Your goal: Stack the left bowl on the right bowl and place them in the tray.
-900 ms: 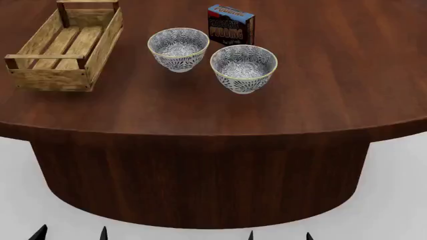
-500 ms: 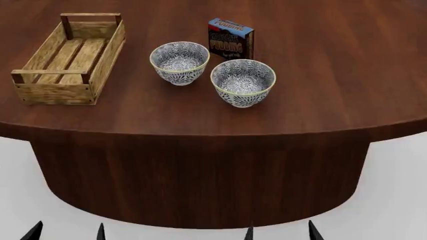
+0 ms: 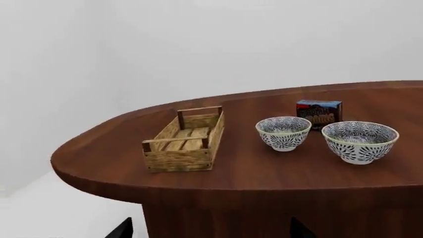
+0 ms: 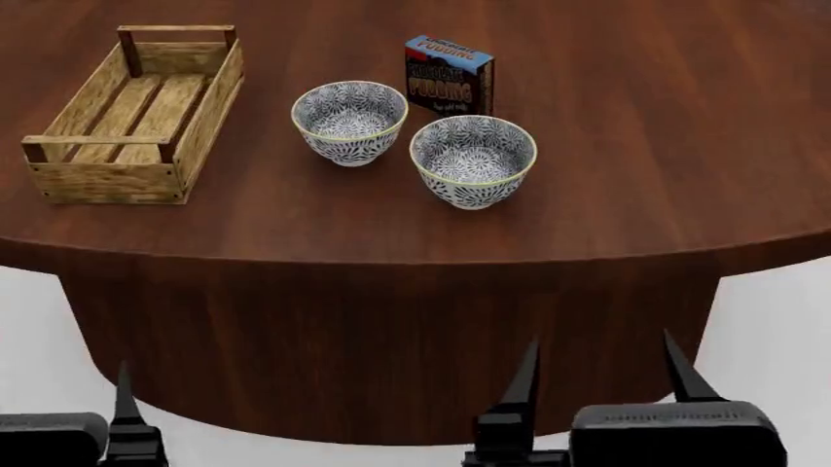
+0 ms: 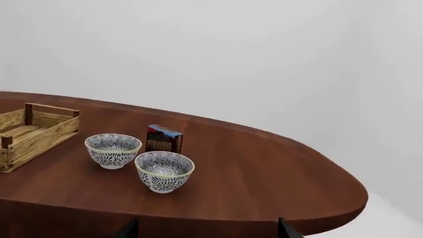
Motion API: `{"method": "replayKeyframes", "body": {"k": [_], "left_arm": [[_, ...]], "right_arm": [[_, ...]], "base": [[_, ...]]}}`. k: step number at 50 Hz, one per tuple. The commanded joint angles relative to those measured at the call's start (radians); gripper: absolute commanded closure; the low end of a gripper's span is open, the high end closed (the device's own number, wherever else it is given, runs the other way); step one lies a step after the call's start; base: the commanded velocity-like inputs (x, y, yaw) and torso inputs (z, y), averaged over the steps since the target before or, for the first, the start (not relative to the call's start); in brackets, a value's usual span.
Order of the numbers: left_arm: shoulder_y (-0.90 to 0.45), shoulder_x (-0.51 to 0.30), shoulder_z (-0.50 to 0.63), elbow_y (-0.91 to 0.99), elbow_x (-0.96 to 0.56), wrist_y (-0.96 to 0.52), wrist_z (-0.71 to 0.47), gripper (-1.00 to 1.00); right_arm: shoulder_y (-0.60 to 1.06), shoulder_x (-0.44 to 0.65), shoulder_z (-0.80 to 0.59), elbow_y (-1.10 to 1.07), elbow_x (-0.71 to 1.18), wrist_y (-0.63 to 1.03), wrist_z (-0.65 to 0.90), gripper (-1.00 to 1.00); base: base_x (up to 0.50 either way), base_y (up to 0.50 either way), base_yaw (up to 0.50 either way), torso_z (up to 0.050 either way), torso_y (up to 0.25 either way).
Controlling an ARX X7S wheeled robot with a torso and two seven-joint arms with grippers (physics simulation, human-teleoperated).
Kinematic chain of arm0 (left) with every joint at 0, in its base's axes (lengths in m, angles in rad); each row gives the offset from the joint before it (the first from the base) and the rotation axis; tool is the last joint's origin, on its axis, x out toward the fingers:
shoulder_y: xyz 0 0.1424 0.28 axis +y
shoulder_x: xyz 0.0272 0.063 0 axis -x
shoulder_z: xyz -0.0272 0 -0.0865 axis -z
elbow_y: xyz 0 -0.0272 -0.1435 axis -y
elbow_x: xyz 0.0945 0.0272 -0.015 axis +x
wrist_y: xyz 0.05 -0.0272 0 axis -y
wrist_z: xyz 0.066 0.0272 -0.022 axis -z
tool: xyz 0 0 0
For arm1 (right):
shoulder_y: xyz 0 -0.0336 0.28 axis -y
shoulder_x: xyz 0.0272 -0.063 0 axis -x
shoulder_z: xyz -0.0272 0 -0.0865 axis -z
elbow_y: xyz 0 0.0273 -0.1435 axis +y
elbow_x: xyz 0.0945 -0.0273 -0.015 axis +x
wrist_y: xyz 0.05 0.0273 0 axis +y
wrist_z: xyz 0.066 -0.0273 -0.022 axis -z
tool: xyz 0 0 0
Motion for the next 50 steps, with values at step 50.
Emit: {"method": "replayKeyframes", "body": {"k": [50], "left_arm": [[-0.156, -0.125, -0.122, 0.427, -0.014, -0.484, -0.014, -1.0]], "right_arm": [[0.304, 0.079, 0.059, -0.49, -0.02, 0.711, -0.004, -1.0]], "base": [[0.0, 0.16, 0.0, 0.0, 0.0]]}}
